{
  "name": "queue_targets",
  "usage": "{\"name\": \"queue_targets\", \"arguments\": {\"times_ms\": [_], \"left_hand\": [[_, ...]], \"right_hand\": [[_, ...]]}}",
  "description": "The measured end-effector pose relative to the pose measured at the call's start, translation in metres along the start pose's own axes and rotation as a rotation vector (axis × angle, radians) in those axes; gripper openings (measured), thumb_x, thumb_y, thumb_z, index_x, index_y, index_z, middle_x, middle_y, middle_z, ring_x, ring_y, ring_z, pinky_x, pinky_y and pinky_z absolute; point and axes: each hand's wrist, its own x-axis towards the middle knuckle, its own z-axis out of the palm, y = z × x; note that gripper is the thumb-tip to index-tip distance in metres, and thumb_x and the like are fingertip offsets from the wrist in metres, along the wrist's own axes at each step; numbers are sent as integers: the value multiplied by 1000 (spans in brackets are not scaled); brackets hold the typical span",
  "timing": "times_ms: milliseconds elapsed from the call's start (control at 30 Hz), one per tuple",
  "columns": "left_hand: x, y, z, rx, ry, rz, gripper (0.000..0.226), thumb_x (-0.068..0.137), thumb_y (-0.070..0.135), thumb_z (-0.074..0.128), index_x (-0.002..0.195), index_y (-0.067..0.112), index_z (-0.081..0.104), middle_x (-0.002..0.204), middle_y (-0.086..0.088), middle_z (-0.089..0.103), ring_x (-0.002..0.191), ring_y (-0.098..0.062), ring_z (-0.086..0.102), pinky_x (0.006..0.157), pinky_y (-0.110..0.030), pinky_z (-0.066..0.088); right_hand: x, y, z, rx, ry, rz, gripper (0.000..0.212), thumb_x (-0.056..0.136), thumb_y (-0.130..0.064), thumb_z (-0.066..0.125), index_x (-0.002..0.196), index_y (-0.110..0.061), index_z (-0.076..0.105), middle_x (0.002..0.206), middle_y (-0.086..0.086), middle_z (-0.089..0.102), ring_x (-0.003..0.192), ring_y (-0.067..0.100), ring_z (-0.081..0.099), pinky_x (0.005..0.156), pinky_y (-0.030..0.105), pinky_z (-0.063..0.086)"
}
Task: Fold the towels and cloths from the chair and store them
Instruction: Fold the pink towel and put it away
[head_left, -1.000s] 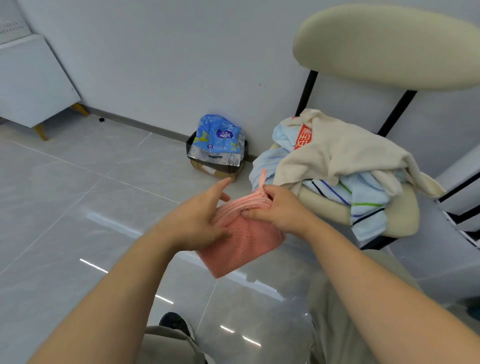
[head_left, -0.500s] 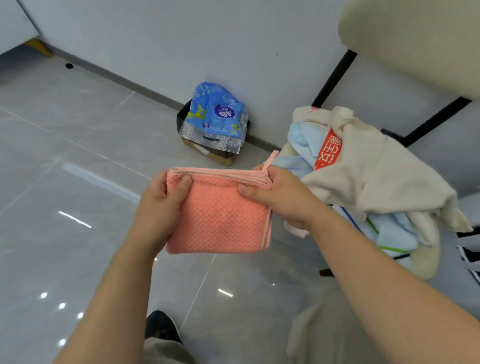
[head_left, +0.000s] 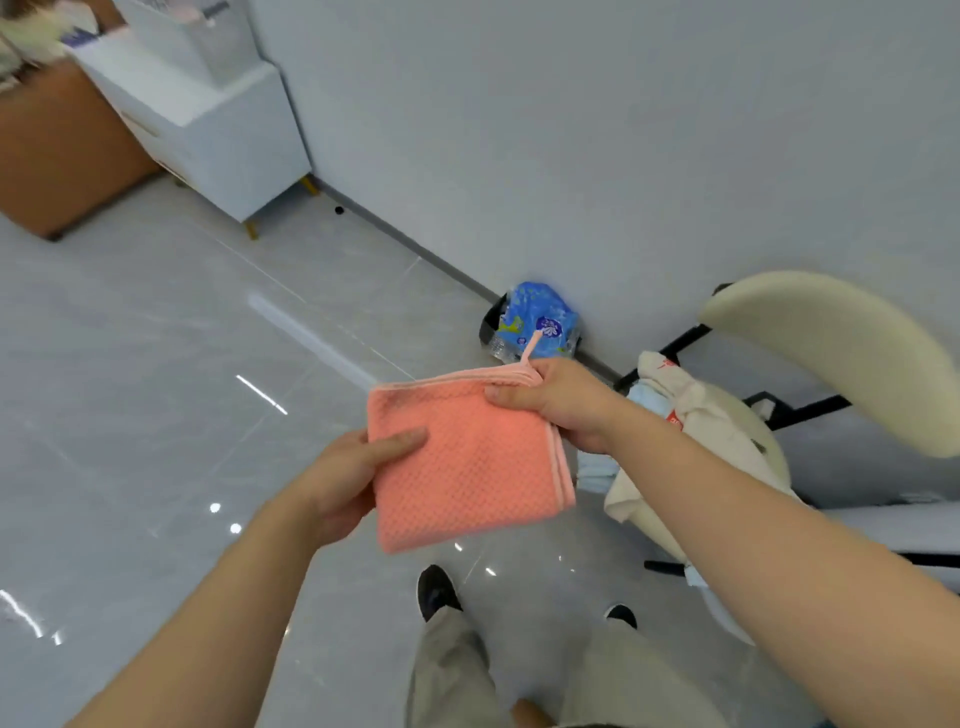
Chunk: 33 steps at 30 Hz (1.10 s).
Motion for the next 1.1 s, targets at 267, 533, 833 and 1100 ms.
{"name": "queue_targets", "arguments": {"times_ms": [267, 533, 833, 1100], "left_hand": [[-59, 106, -53, -31, 163, 288, 44, 84, 28, 74, 123, 11, 62, 112, -13, 74, 99, -33, 73, 79, -47, 58], [-13, 181, -118, 74, 246, 185, 43, 89, 31, 72, 122, 6, 60, 106, -17, 74, 88, -34, 75, 70, -45, 60], [77, 336, -220, 144, 139, -9, 47, 84, 22, 70, 127, 8, 58, 103, -13, 75, 86, -25, 73, 72, -37, 57], [141, 474, -317, -31, 147, 20, 47, 85, 32, 71, 123, 7, 61, 103, -13, 75, 81, -23, 72, 69, -36, 53]], "right_hand": [[-9, -84, 65, 472, -347, 97, 71, 57, -41, 93, 116, -6, 73, 121, 15, 70, 108, 30, 70, 92, 47, 52], [77, -141, 100, 230, -415, 113, 58, 84, -15, 76, 138, -12, 53, 127, 15, 67, 112, 33, 68, 88, 48, 57], [244, -260, 132, 265, -360, 116, 50, 85, -7, 76, 131, -7, 56, 121, 15, 71, 112, 31, 68, 97, 46, 55], [363, -410, 185, 167, -353, 87, 46, 84, -10, 77, 127, -12, 59, 116, 9, 74, 105, 25, 71, 90, 39, 57]]}}
